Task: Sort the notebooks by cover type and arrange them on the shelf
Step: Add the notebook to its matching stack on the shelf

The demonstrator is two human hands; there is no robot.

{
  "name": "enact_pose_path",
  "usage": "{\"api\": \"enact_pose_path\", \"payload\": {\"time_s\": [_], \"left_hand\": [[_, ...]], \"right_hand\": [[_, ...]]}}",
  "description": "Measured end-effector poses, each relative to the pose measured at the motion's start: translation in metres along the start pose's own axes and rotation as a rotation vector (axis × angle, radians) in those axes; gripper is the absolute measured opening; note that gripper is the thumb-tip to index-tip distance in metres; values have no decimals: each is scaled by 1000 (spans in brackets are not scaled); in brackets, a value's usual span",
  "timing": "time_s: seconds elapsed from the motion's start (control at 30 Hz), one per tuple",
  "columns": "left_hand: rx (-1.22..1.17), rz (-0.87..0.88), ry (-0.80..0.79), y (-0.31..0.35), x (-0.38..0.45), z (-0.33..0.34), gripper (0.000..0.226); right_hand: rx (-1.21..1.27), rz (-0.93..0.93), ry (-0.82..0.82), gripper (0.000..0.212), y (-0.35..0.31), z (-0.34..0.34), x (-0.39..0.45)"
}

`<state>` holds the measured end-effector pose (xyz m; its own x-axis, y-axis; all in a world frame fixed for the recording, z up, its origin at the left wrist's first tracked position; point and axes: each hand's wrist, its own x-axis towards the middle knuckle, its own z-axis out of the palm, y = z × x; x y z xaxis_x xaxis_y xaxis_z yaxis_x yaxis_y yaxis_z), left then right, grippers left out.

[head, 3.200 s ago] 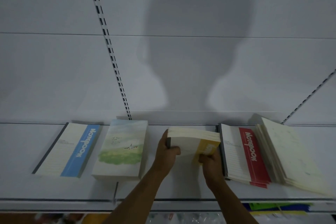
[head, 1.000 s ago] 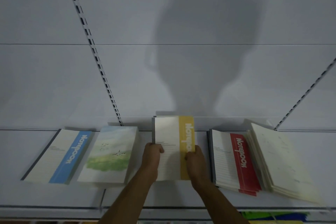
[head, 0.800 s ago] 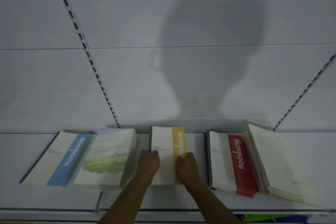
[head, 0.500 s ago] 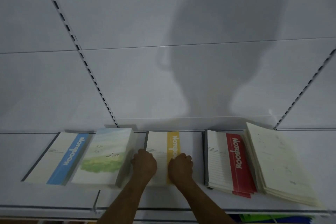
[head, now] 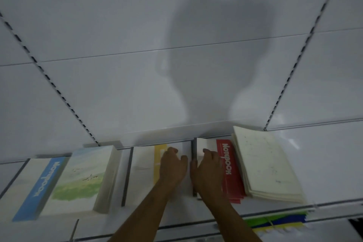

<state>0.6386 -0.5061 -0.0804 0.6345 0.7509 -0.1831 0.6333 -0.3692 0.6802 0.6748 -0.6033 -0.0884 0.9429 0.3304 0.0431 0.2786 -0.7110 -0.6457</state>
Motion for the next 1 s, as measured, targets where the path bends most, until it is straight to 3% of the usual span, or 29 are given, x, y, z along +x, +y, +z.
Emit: {"api": "enact_pose_path", "payload": {"time_s": [0.07, 0.13, 0.37, 0.43, 0.5, 0.63, 0.73, 0.8, 1.0], "left_hand": [[-116, -107, -199, 21, -3, 18, 56], [-188, -175, -291, 35, -6, 31, 65], [-482, -393, -335, 45, 6, 35, 50], [-555, -444, -403, 39, 9, 33, 58], [-584, -447, -445, 34, 6, 32, 52], [-764, -326, -533, 17, 3, 16, 38], [-772, -88, -472, 3, 2, -7, 40], [-831, 30, -440, -5, -1, -21, 46], [-879, 180, -316, -8, -9, -30, 58]], "right_hand": [[-75, 119, -75, 65, 22, -4, 11], [-91, 184, -125, 73, 41, 0, 17], [-104, 253, -47, 69, 58, 6, 8], [-30, 259, -33, 70, 53, 3, 9], [68, 285, -45, 72, 51, 1, 11], [183, 310, -11, 63, 51, -1, 10], [366, 256, 98, 51, 37, -6, 12], [554, 191, 82, 40, 23, -16, 14], [805, -6, 125, 22, 12, -39, -4]]}}
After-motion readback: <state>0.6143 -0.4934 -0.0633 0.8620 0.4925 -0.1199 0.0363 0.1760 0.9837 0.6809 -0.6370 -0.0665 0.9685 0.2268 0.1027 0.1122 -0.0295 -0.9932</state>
